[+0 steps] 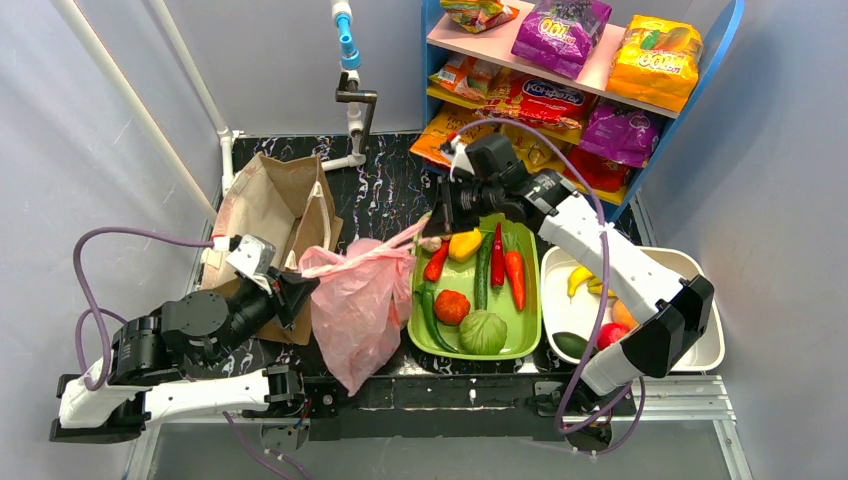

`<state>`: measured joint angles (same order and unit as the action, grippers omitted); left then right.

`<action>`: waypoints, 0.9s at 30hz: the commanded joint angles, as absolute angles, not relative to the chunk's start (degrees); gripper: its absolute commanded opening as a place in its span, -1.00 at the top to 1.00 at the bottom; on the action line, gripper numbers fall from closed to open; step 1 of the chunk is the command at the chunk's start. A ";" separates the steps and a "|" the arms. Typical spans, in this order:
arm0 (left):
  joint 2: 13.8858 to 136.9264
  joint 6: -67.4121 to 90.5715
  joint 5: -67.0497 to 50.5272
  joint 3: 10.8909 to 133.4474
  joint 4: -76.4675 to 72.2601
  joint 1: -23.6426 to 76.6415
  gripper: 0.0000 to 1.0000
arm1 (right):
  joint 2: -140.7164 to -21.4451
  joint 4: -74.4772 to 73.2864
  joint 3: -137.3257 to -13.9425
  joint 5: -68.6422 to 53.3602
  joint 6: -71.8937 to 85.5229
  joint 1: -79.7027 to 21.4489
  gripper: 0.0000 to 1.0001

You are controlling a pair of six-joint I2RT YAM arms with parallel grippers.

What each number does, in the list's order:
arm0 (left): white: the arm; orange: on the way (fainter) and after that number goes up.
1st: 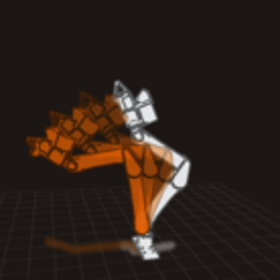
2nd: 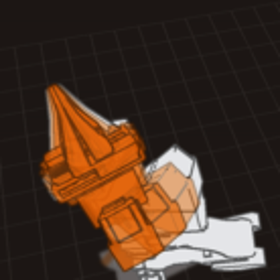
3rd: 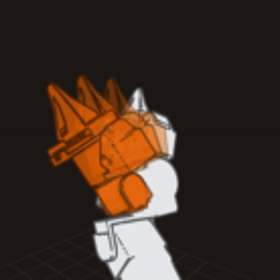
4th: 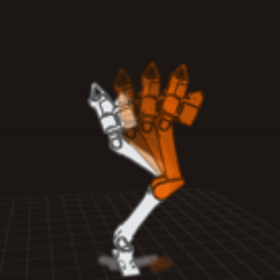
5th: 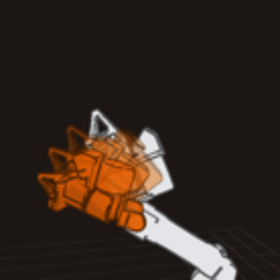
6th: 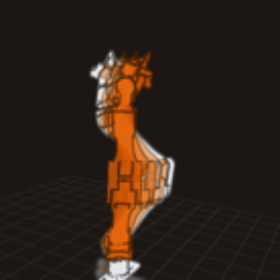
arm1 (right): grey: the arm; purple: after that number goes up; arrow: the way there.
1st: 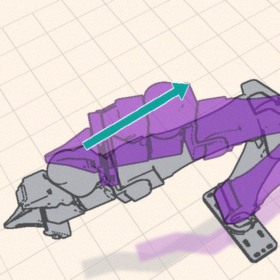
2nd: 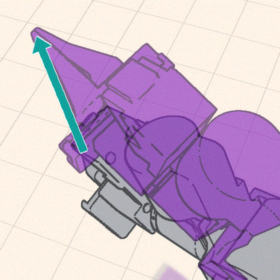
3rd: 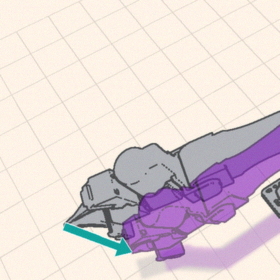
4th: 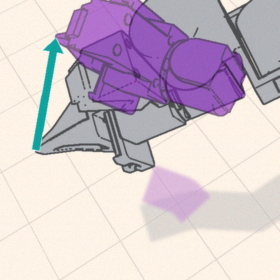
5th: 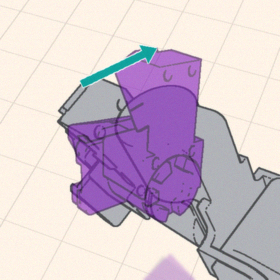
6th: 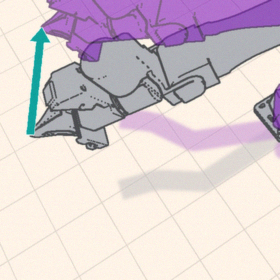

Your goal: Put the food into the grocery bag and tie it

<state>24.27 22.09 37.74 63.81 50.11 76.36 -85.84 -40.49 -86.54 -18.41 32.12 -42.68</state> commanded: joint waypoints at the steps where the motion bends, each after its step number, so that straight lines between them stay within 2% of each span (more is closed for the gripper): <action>1: 21.45 12.05 46.84 66.87 46.53 76.12 1.00 | -88.40 -44.03 -94.19 -4.57 24.98 -35.63 0.97; 5: 22.97 12.85 46.12 65.53 48.19 76.12 1.00 | -89.24 -38.16 -93.17 -12.27 24.91 -34.46 0.97; 10: 25.24 22.80 42.73 63.19 56.22 76.11 0.98 | -90.67 -36.73 -90.88 -21.20 23.71 -34.90 0.97; 12: 26.49 25.71 39.30 62.43 58.35 76.10 0.68 | -90.55 -36.76 -89.43 -22.48 23.01 -35.60 0.97; 13: 27.11 25.53 36.33 62.14 58.44 76.11 0.34 | -90.51 -36.94 -88.83 -22.94 22.75 -36.12 0.97; 15: 29.26 24.79 31.30 62.58 58.78 76.11 -0.19 | -91.01 -38.05 -88.60 -24.09 21.72 -37.41 0.97; 17: 32.82 23.85 27.80 65.25 60.65 76.11 -0.48 | -91.44 -38.84 -89.02 -24.59 21.35 -39.08 0.97; 21: 42.08 17.98 24.16 75.72 64.96 76.09 -0.67 | -92.34 -40.57 -91.49 -23.83 20.74 -42.14 0.97; 23: 49.55 11.56 25.40 85.40 68.80 76.11 -0.68 | -93.24 -42.68 -94.45 -22.95 20.43 -43.29 0.97; 27: 56.15 8.06 29.00 94.66 72.36 76.11 -0.65 | -93.24 -43.55 -95.51 -22.92 21.16 -43.48 0.97</action>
